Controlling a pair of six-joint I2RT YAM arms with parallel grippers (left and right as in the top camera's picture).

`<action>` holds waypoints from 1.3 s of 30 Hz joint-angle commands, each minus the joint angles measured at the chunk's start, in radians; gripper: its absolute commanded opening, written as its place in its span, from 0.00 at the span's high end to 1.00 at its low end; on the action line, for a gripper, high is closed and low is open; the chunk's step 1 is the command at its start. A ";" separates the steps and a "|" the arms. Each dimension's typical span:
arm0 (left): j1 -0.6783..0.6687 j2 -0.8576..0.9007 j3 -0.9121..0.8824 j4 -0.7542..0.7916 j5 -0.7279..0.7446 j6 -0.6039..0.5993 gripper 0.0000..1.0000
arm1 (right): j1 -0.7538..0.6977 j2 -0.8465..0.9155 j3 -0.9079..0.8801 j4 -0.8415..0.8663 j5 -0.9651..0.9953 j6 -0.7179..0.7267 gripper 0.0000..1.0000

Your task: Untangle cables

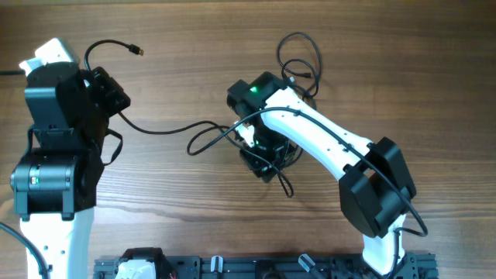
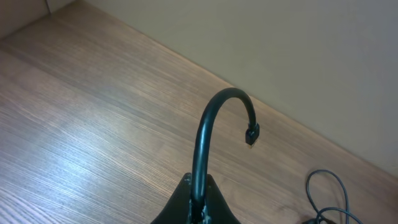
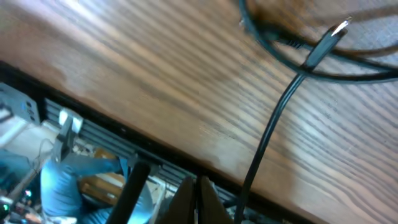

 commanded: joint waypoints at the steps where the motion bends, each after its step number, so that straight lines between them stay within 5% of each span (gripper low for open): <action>1: 0.004 0.025 0.006 -0.015 0.085 0.002 0.96 | -0.090 -0.005 0.013 0.064 0.070 0.131 0.96; 5: 0.005 0.090 0.006 -0.058 0.182 0.009 0.96 | -0.272 -0.007 0.117 0.169 0.045 0.216 0.93; 8: 0.005 0.144 0.006 -0.088 0.278 0.087 0.96 | -0.366 -0.019 0.178 0.209 -0.029 0.172 0.81; 13: 0.002 0.246 0.005 -0.130 0.409 0.174 0.96 | -0.481 -0.019 0.211 0.211 -0.071 0.092 0.51; 17: -0.039 0.330 0.004 -0.135 0.563 0.386 0.96 | -0.517 -0.019 0.211 0.182 -0.024 0.025 0.18; 20: -0.100 0.378 0.004 -0.135 0.594 0.535 0.96 | -0.523 -0.019 0.211 0.155 0.101 0.076 0.16; 27: -0.132 0.399 0.004 -0.132 0.552 0.747 0.96 | -0.519 -0.019 0.211 0.121 0.004 -0.030 0.17; 30: -0.137 0.400 0.004 -0.132 0.678 0.819 0.96 | -0.520 -0.019 0.211 0.137 0.005 -0.032 0.17; 34: -0.156 0.405 0.004 -0.121 0.671 0.804 0.96 | -0.519 -0.019 0.211 0.135 0.004 -0.036 0.18; 39: -0.081 0.375 0.005 0.060 0.519 0.439 0.96 | -0.514 -0.019 0.210 0.113 -0.026 -0.032 0.23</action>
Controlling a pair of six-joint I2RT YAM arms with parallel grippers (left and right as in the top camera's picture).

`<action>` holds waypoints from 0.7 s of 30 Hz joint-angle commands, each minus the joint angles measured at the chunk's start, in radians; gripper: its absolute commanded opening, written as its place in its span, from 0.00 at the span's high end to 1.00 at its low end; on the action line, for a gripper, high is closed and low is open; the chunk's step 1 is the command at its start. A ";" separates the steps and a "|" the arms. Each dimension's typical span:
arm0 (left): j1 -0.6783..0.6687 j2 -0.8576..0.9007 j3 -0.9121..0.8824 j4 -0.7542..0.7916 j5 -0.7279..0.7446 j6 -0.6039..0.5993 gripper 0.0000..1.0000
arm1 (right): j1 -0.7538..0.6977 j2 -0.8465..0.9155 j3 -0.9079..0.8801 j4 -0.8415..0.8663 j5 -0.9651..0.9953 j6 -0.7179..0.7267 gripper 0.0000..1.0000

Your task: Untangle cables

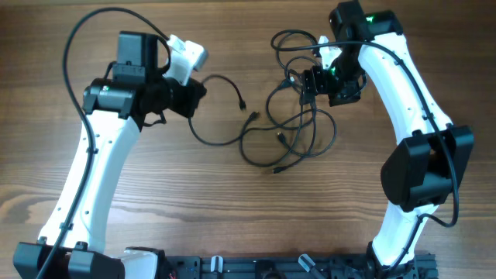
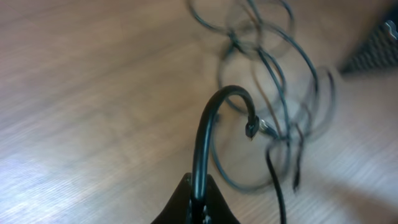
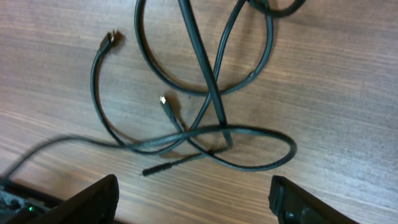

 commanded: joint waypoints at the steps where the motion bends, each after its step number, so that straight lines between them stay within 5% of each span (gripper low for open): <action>1: 0.082 -0.031 0.005 0.116 -0.106 -0.321 0.96 | 0.010 -0.019 0.018 -0.001 -0.060 -0.010 0.24; 8: 0.206 -0.004 0.005 0.125 -0.407 -0.803 0.96 | 0.047 -0.019 0.018 0.052 -0.063 0.150 0.29; 18: 0.206 0.129 0.005 0.095 -0.433 -1.037 0.96 | 0.172 -0.019 -0.035 0.029 0.195 0.391 0.34; 21: 0.206 0.129 0.005 0.094 -0.438 -1.044 0.96 | 0.187 -0.019 -0.117 0.052 0.202 0.409 0.46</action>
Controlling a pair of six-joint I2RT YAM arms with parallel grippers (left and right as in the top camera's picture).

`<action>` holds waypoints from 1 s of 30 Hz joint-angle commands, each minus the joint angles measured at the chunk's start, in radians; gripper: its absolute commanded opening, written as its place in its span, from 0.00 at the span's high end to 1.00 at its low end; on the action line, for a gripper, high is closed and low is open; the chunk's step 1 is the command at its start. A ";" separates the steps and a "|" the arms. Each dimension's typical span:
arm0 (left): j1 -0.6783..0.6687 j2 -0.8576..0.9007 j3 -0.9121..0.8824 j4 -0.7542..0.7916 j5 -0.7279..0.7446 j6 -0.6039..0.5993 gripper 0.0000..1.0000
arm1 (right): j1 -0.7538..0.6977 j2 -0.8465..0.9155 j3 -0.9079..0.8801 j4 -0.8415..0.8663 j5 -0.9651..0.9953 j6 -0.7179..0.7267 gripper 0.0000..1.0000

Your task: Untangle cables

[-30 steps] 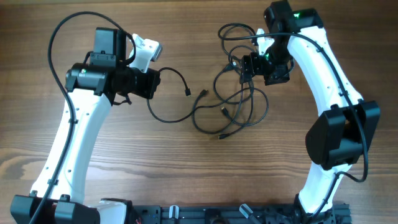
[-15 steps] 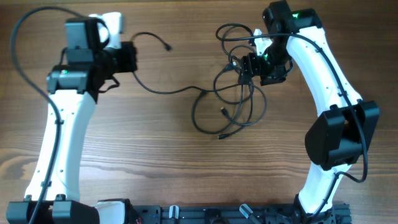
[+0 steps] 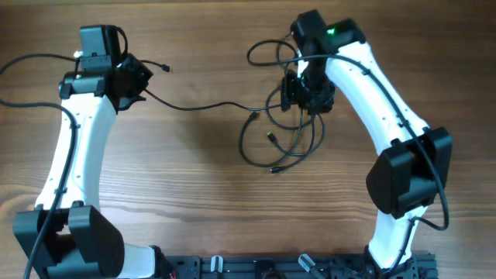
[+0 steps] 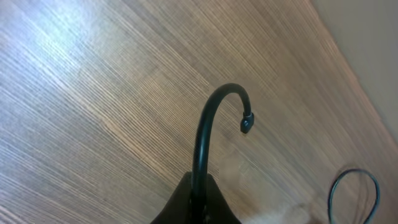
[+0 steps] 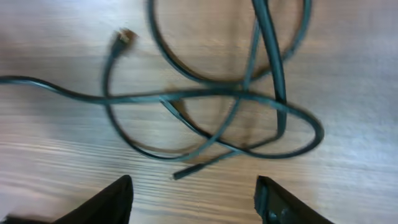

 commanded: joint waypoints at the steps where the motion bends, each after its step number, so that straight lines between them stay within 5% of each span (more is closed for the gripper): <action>1: 0.002 0.003 0.005 0.000 -0.026 -0.072 0.96 | 0.016 -0.016 -0.118 0.031 0.087 0.074 0.51; 5: 0.002 0.003 0.005 0.000 -0.029 -0.072 0.96 | 0.017 -0.016 -0.284 0.154 0.087 0.084 0.60; 8: 0.002 0.003 0.005 0.000 -0.029 -0.071 0.96 | 0.018 -0.016 -0.350 0.252 0.036 -0.162 0.69; 12: 0.002 0.003 0.005 0.000 -0.030 -0.068 0.96 | 0.018 -0.016 -0.430 0.303 -0.026 -0.494 0.64; 18: 0.002 0.003 0.005 0.000 -0.029 -0.068 0.96 | 0.017 -0.015 -0.500 0.390 -0.024 -0.644 0.55; 30: 0.002 0.003 0.005 0.001 -0.029 -0.068 0.96 | 0.017 -0.015 -0.502 0.297 -0.159 -0.859 0.55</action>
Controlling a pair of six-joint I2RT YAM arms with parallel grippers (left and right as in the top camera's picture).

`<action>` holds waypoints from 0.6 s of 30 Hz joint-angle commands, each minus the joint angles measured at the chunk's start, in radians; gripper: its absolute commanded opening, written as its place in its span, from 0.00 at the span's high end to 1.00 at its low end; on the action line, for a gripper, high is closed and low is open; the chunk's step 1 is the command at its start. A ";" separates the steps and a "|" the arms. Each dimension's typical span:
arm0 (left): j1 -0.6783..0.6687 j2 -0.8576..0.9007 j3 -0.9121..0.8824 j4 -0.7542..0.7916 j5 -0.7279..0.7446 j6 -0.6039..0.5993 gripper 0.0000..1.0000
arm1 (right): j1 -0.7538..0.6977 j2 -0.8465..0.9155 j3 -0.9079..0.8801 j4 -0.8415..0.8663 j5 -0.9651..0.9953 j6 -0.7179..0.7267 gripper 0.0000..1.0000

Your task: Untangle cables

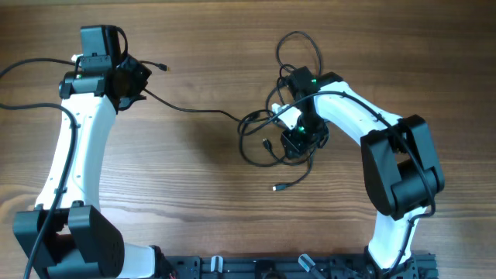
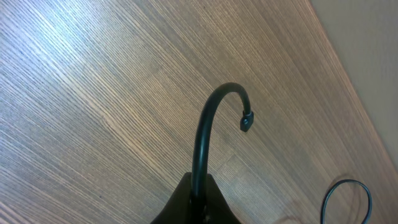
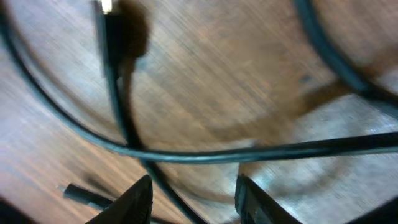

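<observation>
A tangle of black cables (image 1: pixel 271 128) lies right of the table's middle, with a loop (image 1: pixel 298 50) at its far side and a loose plug (image 1: pixel 277 187) at the front. My left gripper (image 1: pixel 128 77) at the far left is shut on one black cable (image 2: pixel 205 134). Its plug end (image 2: pixel 247 121) curls above the fingers, and the rest runs right to the tangle. My right gripper (image 3: pixel 194 202) is open and low over the front of the tangle (image 1: pixel 298 143). Strands (image 3: pixel 186 152) cross just ahead of its fingers (image 3: pixel 140 199).
A black rack (image 1: pixel 263 267) runs along the table's front edge. The pale wall (image 2: pixel 367 56) meets the table's far edge close behind the left gripper. Another cable loop (image 2: pixel 345 199) shows at the lower right of the left wrist view.
My right gripper, still open, has moved from the back of the tangle to its front and is much closer to the wood. The tangle has shifted. The left gripper has barely moved.
First my left gripper held the cable end at the far left while the right was shut, low at the tangle. Then the left was near the middle and the right open at the back right. Later the left stood far left again, its cable stretched to the tangle.
</observation>
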 commanded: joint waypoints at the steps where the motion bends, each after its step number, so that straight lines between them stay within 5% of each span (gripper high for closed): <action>1: 0.002 0.002 0.005 0.003 -0.014 -0.013 0.96 | 0.002 -0.013 -0.004 -0.053 -0.052 -0.115 0.54; 6: 0.002 0.002 0.005 0.003 -0.014 -0.010 0.96 | 0.002 -0.012 -0.019 -0.060 -0.053 -0.137 0.50; 13: 0.002 0.002 0.005 0.003 -0.014 -0.009 0.96 | 0.002 -0.011 -0.128 -0.013 -0.052 -0.126 0.56; 18: 0.002 0.002 0.005 0.004 -0.014 -0.009 0.96 | 0.002 -0.011 -0.131 0.023 -0.052 -0.076 0.96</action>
